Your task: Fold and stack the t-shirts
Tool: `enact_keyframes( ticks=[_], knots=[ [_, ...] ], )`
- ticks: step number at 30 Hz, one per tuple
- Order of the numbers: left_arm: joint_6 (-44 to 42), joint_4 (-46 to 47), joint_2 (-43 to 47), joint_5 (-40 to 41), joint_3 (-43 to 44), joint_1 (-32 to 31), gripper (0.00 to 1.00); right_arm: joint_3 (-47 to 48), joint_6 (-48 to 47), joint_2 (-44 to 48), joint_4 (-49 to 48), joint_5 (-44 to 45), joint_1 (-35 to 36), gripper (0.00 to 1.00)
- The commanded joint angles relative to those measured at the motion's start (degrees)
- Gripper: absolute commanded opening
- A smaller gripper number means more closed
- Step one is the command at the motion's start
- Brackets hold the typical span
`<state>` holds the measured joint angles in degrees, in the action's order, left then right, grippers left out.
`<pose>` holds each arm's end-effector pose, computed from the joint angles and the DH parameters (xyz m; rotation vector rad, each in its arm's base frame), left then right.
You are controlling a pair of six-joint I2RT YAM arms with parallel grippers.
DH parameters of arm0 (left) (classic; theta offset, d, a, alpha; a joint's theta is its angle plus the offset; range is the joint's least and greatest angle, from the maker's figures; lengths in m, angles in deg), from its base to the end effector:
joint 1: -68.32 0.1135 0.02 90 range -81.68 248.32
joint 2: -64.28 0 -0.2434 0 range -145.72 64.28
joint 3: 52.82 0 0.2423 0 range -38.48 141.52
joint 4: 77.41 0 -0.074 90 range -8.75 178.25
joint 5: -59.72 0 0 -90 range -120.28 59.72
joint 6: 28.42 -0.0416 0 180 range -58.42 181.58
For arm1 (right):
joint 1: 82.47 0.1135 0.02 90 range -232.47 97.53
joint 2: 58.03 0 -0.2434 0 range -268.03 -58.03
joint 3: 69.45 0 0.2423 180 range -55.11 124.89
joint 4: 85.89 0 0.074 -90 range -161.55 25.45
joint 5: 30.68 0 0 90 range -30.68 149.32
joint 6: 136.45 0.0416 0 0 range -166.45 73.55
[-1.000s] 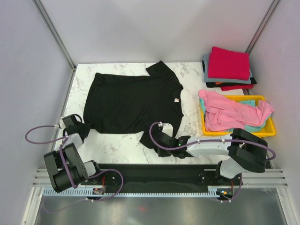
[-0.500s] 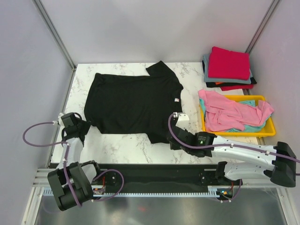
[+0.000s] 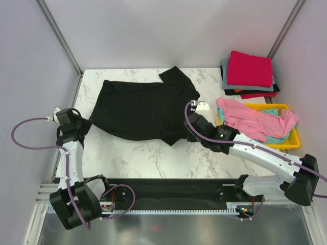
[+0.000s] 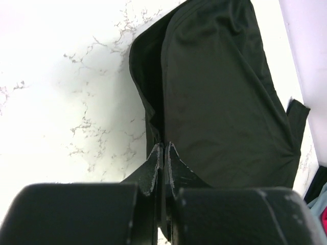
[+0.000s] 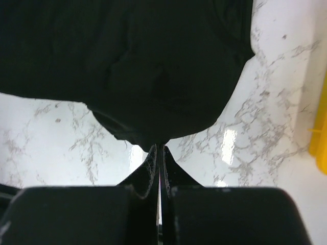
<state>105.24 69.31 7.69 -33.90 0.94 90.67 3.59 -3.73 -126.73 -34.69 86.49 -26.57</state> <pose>0.2057 0.0817 0.2366 -1.1757 1.8753 -0.2767 0.1554 0.1956 0.2776 -0.0455 2.2982 0.3254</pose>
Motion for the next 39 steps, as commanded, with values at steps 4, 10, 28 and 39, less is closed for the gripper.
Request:
enact_keyframes(
  ticks=[4, 10, 28, 39],
  knots=[
    [-4.98, -3.38, -5.52, -2.18, 6.45, -0.03, 0.02, 7.3, -10.01, -4.24, -3.2, -2.39, -8.25, 0.0],
    [-6.74, -3.3, -16.23, -4.9, 13.83, -0.11, 0.02, 13.62, -15.64, -11.09, -6.18, -7.31, -16.25, 0.0],
    [-8.15, -6.72, -42.36, -4.39, 33.17, -1.78, 0.02, 31.83, -22.77, -34.46, -9.61, -17.33, -28.3, 0.0],
    [-9.73, -9.36, -49.92, -1.92, 39.94, -2.66, 0.02, 37.28, -24.17, -44.31, -11.81, -22.78, -30.76, 0.0]
  ],
)
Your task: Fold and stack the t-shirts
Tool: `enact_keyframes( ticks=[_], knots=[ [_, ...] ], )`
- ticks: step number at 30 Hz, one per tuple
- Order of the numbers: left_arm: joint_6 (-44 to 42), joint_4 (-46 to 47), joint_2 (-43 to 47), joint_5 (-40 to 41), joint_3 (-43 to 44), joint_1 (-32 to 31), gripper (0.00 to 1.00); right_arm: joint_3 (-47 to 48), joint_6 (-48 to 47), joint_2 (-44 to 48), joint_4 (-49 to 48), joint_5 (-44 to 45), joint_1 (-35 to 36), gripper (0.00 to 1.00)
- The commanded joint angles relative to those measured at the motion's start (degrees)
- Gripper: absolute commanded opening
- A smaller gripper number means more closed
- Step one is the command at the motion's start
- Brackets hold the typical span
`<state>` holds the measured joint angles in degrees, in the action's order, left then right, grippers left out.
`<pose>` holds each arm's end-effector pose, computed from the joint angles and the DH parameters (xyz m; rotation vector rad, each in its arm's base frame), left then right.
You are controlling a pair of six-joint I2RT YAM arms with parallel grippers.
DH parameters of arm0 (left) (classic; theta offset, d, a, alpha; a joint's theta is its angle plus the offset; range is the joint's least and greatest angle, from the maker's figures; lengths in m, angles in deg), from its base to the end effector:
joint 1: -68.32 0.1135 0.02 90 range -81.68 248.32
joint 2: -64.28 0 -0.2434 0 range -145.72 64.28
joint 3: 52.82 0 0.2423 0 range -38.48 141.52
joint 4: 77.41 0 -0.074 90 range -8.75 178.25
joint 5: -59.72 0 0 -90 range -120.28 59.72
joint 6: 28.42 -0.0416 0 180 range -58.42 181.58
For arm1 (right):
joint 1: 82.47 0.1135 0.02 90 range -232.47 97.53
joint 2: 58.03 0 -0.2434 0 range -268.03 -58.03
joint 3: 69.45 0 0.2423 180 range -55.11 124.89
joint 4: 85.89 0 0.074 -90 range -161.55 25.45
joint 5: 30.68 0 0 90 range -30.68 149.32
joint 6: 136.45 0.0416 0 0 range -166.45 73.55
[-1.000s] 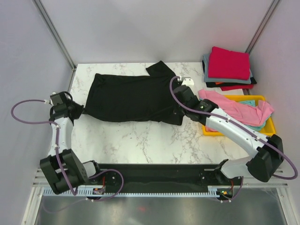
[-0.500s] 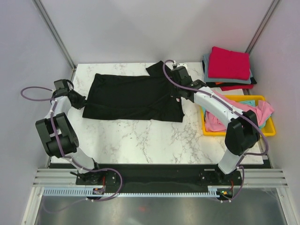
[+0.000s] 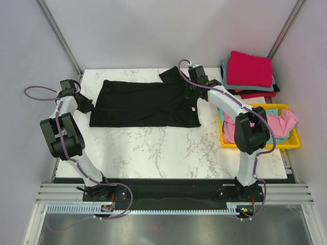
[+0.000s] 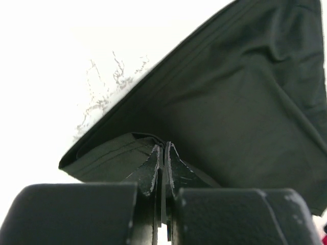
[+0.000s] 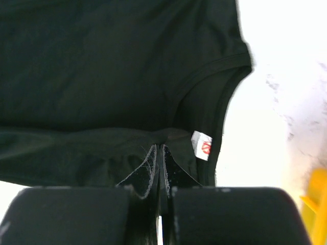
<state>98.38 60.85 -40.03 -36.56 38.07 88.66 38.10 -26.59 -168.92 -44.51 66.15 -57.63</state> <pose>0.3595 0.1284 0.1984 -1.1780 2.2549 -0.2524 0.3928 0.1764 0.2457 -0.0438 2.3570 0.2437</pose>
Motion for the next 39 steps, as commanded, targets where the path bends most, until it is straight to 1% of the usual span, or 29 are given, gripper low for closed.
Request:
enact_keyframes(
  ticks=[1, 3, 5, 6, 7, 8, 9, 10, 11, 13, 14, 15, 16, 17, 18, 19, 20, 21, 22, 23, 26, 30, 31, 35, 39],
  knots=[
    [-2.87, -1.08, -2.91, 0.83, 3.16, -0.74, 0.02, 2.85, -1.49, -3.35, -2.61, -2.52, 0.3, 0.0],
    [-3.13, -0.99, -4.93, -0.73, 4.39, -0.74, 0.08, 4.16, -1.58, -4.76, -2.88, -1.83, 0.03, 0.0],
    [-3.66, -1.34, -7.55, -2.23, 7.27, -0.83, 0.2, 5.57, -1.14, -6.96, -2.62, -1.03, -0.58, 0.02],
    [-4.36, -1.52, -8.44, -3.29, 8.6, -1.09, 0.25, 7.32, -0.88, -8.36, -2.53, -0.94, -0.93, 0.04],
    [-4.71, -2.3, -9.23, -3.38, 10.0, -1.35, 0.35, 8.64, -0.61, -9.25, -2.53, -0.51, -1.46, 0.22],
    [-5.24, -3.61, -9.85, -3.3, 13.24, -1.61, 0.43, 10.05, -0.61, -10.21, -2.53, -0.24, -2.24, 0.42],
    [-6.2, -5.02, -10.81, -2.6, 15.1, -2.05, 0.5, 13.98, -0.52, -12.48, -1.13, 0.02, -2.69, 0.6],
    [-6.56, -6.6, -10.82, -1.72, 16.94, -2.14, 0.6, 16.54, -0.61, -13.73, 0.18, 0.63, -3.21, 0.71],
    [-6.91, -9.23, -10.74, -0.76, 19.66, -2.32, 0.63, 21.0, -0.78, -14.78, 1.68, 0.81, -4.35, 0.79],
    [-7.44, -9.95, -7.67, 1.27, 19.95, -2.41, 0.7, 22.8, -1.4, -14.97, 4.5, 0.12, -5.41, 0.82],
    [-7.61, -10.13, -5.92, 2.06, 18.38, -2.5, 0.71, 20.28, -1.4, -13.84, 4.42, -0.06, -6.29, 0.83],
    [-7.7, -10.13, -4.34, 3.46, 16.8, -2.41, 0.72, 18.0, -1.14, -10.69, 3.46, -0.5, -6.56, 0.84],
    [-7.36, -10.04, -0.75, 4.08, 14.96, -2.32, 0.75, 15.28, -0.44, -8.92, 2.67, -1.29, -6.82, 0.85],
    [-6.92, -10.04, 0.85, 4.35, 10.59, -2.32, 0.75, 12.2, 0.52, -6.99, 1.7, -5.03, -7.52, 0.85],
    [-5.52, -9.09, 2.34, 4.44, 7.85, -2.32, 0.75, 4.69, 1.75, -2.88, -1.27, -6.64, -7.7, 0.85],
    [-4.72, -7.86, 5.58, 4.35, 4.78, -2.32, 0.75, 0.52, 4.46, -0.84, -3.21, -10.13, -7.7, 0.85],
    [-3.93, -6.37, 7.09, 4.0, -2.04, -2.32, 0.75, -3.61, 5.71, 1.18, -5.23, -12.69, -7.61, 0.85],
    [-2.36, -4.09, 8.76, 3.04, -5.5, -2.32, 0.74, -11.22, 7.46, 4.51, -9.17, -17.33, -7.61, 0.85],
    [-1.56, -0.33, 10.08, 2.42, -8.76, -2.23, 0.74, -14.69, 9.57, 5.85, -10.77, -19.03, -7.61, 0.85],
    [-0.77, 1.63, 12.09, 1.89, -13.75, -2.23, 0.74, -20.12, 10.54, 7.08, -12.01, -20.27, -7.53, 0.85],
    [2.05, 6.91, 14.48, 1.01, -20.63, -2.23, 0.74, -26.38, 11.17, 9.99, -12.9, -20.46, -7.26, 0.85],
    [5.38, 10.95, 15.98, 2.67, -25.04, -2.23, 0.74, -29.92, 10.82, 10.52, -12.9, -19.31, -7.26, 0.83],
    [6.09, 11.75, 16.16, 3.29, -26.09, -2.23, 0.74, -30.54, 10.56, 10.17, -12.9, -20.01, -7.26, 0.81],
    [7.14, 13.51, 16.6, 7.76, -27.68, -2.23, 0.74, -31.77, 10.12, 9.11, -12.9, -19.84, -7.17, 0.76],
    [9.78, 16.05, 16.77, 9.44, -29.53, -2.14, 0.74, -32.21, 9.24, 8.94, -12.11, -19.14, -7.17, 0.69]
  ],
)
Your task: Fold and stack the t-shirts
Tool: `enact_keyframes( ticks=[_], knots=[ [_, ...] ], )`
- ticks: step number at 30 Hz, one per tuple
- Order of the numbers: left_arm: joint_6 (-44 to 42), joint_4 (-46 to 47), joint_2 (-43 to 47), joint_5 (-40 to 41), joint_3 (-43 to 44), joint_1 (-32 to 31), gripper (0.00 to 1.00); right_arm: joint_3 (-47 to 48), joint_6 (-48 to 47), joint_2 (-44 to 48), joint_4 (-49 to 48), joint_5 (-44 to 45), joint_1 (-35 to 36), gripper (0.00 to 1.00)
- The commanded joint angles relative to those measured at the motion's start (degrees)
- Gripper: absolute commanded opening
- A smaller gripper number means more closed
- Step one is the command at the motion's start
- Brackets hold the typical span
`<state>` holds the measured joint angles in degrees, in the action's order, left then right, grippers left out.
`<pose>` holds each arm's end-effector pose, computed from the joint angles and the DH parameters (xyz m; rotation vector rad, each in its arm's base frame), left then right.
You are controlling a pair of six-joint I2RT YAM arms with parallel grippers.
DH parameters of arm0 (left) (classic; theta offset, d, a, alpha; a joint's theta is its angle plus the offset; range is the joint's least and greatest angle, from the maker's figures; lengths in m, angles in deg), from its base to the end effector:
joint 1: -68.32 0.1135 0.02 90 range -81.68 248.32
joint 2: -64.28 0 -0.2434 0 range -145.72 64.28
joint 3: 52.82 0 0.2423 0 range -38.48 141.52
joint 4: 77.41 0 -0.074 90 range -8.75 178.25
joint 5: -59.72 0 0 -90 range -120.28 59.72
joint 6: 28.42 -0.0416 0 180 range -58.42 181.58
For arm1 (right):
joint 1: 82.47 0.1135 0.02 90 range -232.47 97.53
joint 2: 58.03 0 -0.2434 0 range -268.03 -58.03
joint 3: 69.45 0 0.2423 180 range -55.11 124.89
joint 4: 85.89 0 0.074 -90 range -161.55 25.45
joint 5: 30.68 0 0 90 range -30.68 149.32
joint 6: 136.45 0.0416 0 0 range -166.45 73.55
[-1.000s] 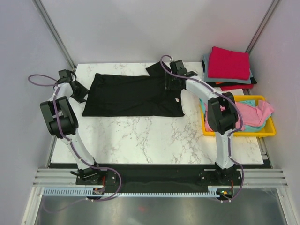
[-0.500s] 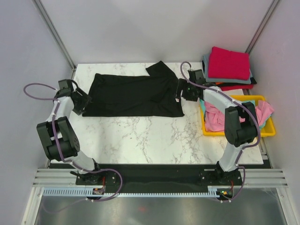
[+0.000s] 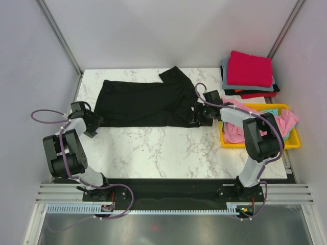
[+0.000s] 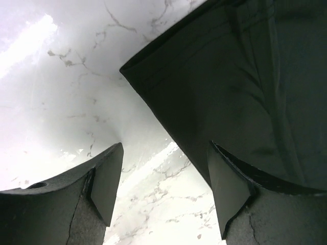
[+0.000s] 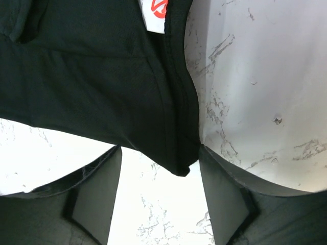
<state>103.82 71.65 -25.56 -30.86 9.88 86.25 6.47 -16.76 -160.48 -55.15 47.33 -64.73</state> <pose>0.2818 0.0907 0.1483 -1.2970 2.2464 -0.1690 0.3319 0.1153 0.1465 0.1942 2.6385 0.5666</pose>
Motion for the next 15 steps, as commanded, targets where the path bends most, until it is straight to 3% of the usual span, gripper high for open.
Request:
enact_keyframes(
  ticks=[1, 9, 10, 12, 13, 15],
  knots=[
    [4.69, 5.96, 2.3, 4.18, -1.77, 0.17, 0.74, -0.76, -0.77, 0.59, -1.46, -0.4, -0.07, 0.65],
    [6.01, 9.48, -2.79, 4.71, -1.61, 0.43, 0.72, -2.78, -2.27, -0.46, -2.25, 0.47, -0.07, 0.34],
    [6.01, 9.74, -3.75, 4.62, -1.17, 0.44, 0.67, -2.78, -2.36, -0.47, -2.34, 0.82, -0.07, 0.24],
    [6.1, 9.92, -5.77, 4.8, 0.42, 0.52, 0.58, -2.87, -3.06, -0.55, -2.17, 1.44, -0.16, 0.14],
    [6.36, 9.83, -6.3, 4.8, 1.2, 0.61, 0.48, -3.04, -3.24, -0.47, -2.25, 2.14, -0.25, 0.06],
    [6.45, 10.19, -7.89, 3.75, 1.82, 0.87, 0.33, -3.57, -3.5, 0.15, -2.34, 2.67, -0.42, 0.0]
  ],
)
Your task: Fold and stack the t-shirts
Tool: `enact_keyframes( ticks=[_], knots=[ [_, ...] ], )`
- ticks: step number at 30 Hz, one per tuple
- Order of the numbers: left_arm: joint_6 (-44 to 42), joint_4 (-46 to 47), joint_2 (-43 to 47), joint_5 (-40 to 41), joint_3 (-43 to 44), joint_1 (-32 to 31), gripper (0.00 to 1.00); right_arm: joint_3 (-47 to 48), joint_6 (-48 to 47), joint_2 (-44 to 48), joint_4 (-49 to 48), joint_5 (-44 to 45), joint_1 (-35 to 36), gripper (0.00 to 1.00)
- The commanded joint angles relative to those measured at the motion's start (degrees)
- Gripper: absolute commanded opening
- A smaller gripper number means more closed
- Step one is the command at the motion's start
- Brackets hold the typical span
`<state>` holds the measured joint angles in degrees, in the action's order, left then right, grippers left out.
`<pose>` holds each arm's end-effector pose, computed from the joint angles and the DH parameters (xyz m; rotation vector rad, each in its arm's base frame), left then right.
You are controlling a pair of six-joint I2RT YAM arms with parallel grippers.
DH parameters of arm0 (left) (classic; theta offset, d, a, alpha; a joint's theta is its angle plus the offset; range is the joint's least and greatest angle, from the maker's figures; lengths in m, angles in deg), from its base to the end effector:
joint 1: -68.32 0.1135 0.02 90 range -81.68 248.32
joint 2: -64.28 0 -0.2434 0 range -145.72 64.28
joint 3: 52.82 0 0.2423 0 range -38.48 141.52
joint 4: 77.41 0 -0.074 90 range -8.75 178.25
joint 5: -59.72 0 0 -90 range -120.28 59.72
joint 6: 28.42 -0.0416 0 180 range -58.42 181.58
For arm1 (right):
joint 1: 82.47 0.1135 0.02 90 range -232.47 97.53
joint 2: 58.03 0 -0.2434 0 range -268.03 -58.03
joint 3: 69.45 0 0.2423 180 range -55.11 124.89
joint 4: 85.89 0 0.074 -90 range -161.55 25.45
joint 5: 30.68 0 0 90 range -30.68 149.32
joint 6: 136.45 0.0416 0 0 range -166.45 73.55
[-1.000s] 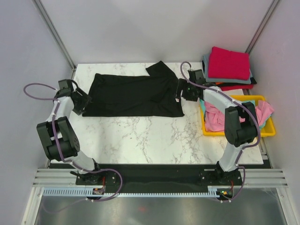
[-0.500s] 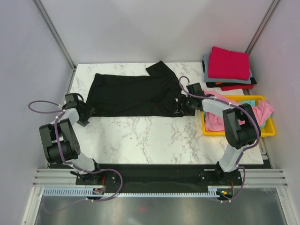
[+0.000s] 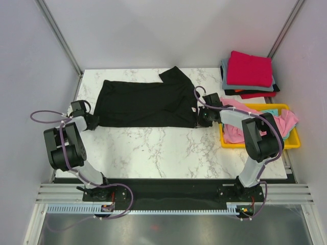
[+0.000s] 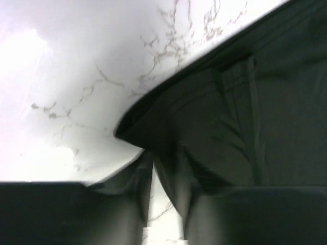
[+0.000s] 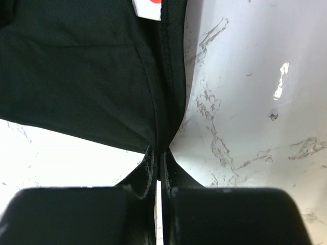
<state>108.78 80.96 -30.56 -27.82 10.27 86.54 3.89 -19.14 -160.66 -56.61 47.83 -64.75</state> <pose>0.2991 0.1003 0.1358 -1.3703 2.1007 -0.1555 0.3255 0.1127 0.1345 0.1473 2.6571 0.5338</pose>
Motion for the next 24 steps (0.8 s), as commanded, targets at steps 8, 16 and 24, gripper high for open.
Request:
enact_keyframes(
  ticks=[8, 16, 24],
  knots=[
    [1.05, -3.07, 5.1, 0.53, -1.46, 0.68, 0.02, -4.85, -0.94, 9.01, 2.55, 7.87, -0.66, 0.0],
    [-0.79, -13.26, 22.85, -1.4, -7.52, 0.68, 0.02, -10.92, -0.15, 21.41, 7.03, 10.87, -0.66, 0.0],
    [-3.34, -20.83, 34.28, -6.56, -9.47, 1.99, 0.72, -16.9, 1.69, 30.91, 11.06, 12.19, -0.66, 0.64]
  ],
)
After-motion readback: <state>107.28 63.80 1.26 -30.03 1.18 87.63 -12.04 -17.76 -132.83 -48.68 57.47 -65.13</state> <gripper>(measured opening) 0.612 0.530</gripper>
